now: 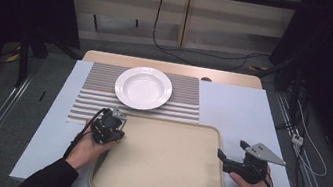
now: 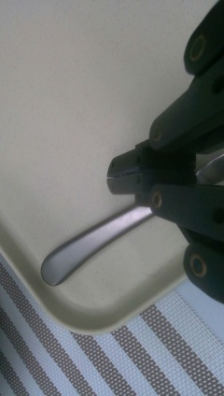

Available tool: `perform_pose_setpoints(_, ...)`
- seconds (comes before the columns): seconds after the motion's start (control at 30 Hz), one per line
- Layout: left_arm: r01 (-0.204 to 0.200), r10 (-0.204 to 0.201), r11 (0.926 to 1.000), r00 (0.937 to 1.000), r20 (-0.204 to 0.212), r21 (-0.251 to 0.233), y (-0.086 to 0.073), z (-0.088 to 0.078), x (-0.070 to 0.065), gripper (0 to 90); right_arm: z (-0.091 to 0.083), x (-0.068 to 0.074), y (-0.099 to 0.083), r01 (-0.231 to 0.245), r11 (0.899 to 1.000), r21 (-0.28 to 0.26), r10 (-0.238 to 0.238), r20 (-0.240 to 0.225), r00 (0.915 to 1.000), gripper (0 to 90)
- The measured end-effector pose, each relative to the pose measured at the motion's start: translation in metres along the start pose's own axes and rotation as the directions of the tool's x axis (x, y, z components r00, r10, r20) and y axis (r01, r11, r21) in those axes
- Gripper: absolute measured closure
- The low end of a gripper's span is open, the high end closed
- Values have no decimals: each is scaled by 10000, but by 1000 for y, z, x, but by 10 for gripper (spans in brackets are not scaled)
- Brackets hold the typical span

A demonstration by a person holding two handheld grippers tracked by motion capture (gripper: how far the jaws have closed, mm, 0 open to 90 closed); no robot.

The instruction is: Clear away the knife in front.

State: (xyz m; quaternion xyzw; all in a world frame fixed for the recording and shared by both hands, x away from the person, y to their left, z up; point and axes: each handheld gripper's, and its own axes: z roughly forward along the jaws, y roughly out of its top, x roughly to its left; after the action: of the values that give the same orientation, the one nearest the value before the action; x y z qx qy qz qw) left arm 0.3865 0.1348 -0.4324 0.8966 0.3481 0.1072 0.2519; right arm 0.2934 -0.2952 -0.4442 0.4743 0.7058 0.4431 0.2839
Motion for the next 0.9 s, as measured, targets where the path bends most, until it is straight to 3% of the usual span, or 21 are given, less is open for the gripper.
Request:
perform_pose_setpoints(0.47, 410, -413, 9990, 9990, -163, -190, -13, -7, 3, 900, 0, 0, 0, 8, 10000, 3, -8, 3, 10000, 121)
perform_pose_setpoints(0.7, 425, -433, 9986, 9988, -245, -326, -15, -8, 3, 884, -1, 0, 0, 29, 10000, -29, -29, 23, 10000, 121)
perform_pose_setpoints(0.8, 534, -549, 9951, 9984, -150, -830, -14, -14, 6, 822, 0, 0, 0, 17, 10000, -9, -17, 10, 10000, 121)
perform_pose_setpoints(0.83, 596, -627, 9937, 9976, -297, -950, -14, -15, 6, 778, 0, 0, 0, 14, 10000, -9, -14, 3, 10000, 122)
perform_pose_setpoints(0.9, 612, -641, 9895, 9978, -184, -1308, -14, -19, 8, 689, 0, 0, 0, 9, 10000, -20, -9, 5, 10000, 121)
